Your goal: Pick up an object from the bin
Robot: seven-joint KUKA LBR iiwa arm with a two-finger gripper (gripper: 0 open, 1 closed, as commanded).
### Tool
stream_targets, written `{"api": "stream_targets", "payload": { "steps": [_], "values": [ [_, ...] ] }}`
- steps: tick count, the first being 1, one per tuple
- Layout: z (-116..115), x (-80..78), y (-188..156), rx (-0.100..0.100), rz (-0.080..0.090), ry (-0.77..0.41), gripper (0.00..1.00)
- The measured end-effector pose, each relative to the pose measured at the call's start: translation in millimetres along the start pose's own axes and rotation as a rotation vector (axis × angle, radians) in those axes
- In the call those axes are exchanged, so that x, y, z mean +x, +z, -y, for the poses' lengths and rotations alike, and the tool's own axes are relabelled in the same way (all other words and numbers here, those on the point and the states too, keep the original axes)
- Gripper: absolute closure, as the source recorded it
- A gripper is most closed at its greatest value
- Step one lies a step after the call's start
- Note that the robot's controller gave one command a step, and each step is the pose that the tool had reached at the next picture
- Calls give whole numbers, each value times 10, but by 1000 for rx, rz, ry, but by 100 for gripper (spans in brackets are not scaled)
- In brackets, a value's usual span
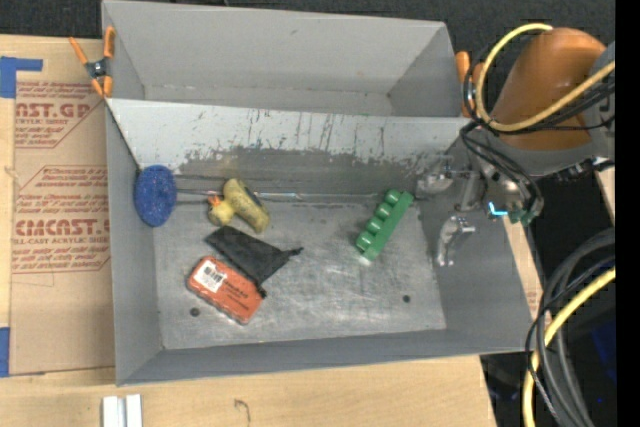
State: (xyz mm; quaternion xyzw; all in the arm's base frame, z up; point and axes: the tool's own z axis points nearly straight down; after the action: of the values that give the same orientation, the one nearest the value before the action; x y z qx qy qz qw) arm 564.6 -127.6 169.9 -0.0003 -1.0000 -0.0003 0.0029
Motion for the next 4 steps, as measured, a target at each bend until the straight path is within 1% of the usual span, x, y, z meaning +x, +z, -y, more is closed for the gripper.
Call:
{"api": "stream_targets", "payload": {
  "steps": [1, 2, 3, 4],
  "values": [
    [-5, -18, -48, 1, 8, -1, 0],
    [-122, -48, 361, 2, 15, 59, 0],
    [-159, -344, 789, 1, 22, 232, 100],
    [-184, -323, 833, -2, 16, 231, 0]
  ]
}}
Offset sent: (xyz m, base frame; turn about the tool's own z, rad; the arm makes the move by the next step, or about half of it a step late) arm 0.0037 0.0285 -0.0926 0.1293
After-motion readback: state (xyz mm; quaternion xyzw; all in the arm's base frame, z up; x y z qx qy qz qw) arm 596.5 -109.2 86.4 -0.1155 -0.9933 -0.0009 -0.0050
